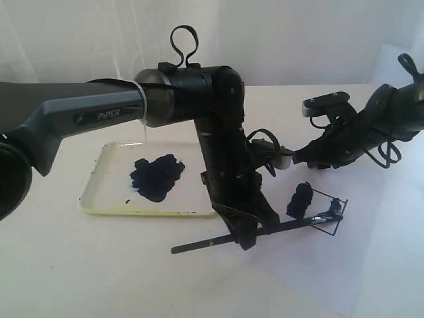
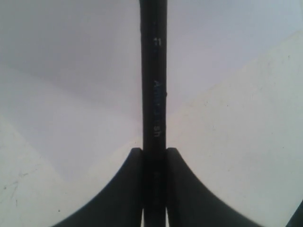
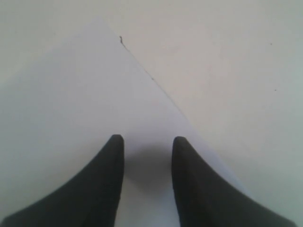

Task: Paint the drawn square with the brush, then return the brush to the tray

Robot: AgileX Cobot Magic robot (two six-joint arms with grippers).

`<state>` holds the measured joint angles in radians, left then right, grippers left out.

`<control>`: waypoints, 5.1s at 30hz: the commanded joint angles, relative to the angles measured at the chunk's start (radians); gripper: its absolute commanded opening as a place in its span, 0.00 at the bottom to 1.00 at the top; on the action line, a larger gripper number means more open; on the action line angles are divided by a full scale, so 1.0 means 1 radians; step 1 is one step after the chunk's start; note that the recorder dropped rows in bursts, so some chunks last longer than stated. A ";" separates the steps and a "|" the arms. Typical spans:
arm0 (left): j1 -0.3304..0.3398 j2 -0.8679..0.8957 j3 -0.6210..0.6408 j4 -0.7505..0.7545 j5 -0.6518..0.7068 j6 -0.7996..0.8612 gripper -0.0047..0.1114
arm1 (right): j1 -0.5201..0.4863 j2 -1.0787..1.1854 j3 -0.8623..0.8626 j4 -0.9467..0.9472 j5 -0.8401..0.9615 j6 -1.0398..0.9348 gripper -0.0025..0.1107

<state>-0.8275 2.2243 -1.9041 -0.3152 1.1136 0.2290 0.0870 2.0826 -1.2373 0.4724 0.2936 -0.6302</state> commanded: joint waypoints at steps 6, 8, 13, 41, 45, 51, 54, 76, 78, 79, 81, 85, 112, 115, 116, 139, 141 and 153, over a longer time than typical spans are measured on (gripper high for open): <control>-0.005 -0.002 -0.006 0.011 -0.093 0.007 0.04 | -0.006 0.008 0.001 0.000 0.022 -0.002 0.32; -0.003 -0.002 -0.006 0.011 -0.104 0.007 0.04 | -0.006 0.008 0.001 0.000 0.022 -0.002 0.32; -0.003 -0.002 -0.006 0.011 -0.138 0.007 0.04 | -0.006 0.008 0.001 0.000 0.022 -0.002 0.32; -0.003 -0.001 0.000 -0.015 -0.140 0.062 0.04 | -0.006 0.008 0.001 0.000 0.026 -0.002 0.32; -0.003 -0.001 0.011 -0.015 -0.157 0.062 0.04 | -0.006 0.008 0.001 0.000 0.030 -0.002 0.32; -0.003 -0.001 0.016 -0.015 -0.153 0.062 0.04 | -0.006 0.008 0.001 0.000 0.033 -0.002 0.32; -0.003 -0.001 0.040 -0.020 -0.172 0.062 0.04 | -0.006 0.008 0.001 0.000 0.033 -0.002 0.32; -0.003 -0.003 0.017 -0.024 0.012 0.086 0.04 | -0.006 0.008 0.001 0.000 0.031 -0.002 0.32; -0.003 -0.003 0.017 -0.022 0.025 0.084 0.04 | -0.006 0.008 0.001 0.000 0.034 -0.002 0.32; -0.003 -0.003 0.017 -0.022 0.036 0.084 0.04 | -0.006 0.008 0.001 0.000 0.034 -0.002 0.32; -0.003 -0.003 0.017 -0.022 0.049 0.084 0.04 | -0.006 0.008 0.001 0.000 0.034 -0.002 0.32; -0.003 -0.003 0.017 -0.022 0.095 0.082 0.04 | -0.006 0.008 0.001 0.000 0.032 -0.002 0.32; 0.002 -0.047 0.018 0.053 0.108 0.078 0.04 | -0.006 0.008 0.001 -0.002 0.034 -0.002 0.32; 0.002 -0.048 0.018 0.055 0.108 0.078 0.04 | -0.006 0.008 0.001 -0.002 0.034 -0.002 0.32; 0.002 -0.048 0.018 0.062 0.108 0.078 0.04 | -0.006 0.008 0.001 -0.002 0.034 -0.002 0.32; 0.002 -0.078 0.043 0.116 0.108 0.074 0.04 | -0.006 0.008 0.001 -0.002 0.033 -0.002 0.32; 0.002 -0.088 0.043 0.116 0.108 0.074 0.04 | -0.006 0.008 0.001 -0.002 0.033 -0.002 0.32; 0.002 -0.096 0.043 0.119 0.108 0.061 0.04 | -0.006 0.008 0.001 -0.002 0.033 -0.002 0.32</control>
<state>-0.8275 2.1424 -1.8679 -0.1896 1.1266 0.2990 0.0870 2.0826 -1.2373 0.4724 0.2973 -0.6302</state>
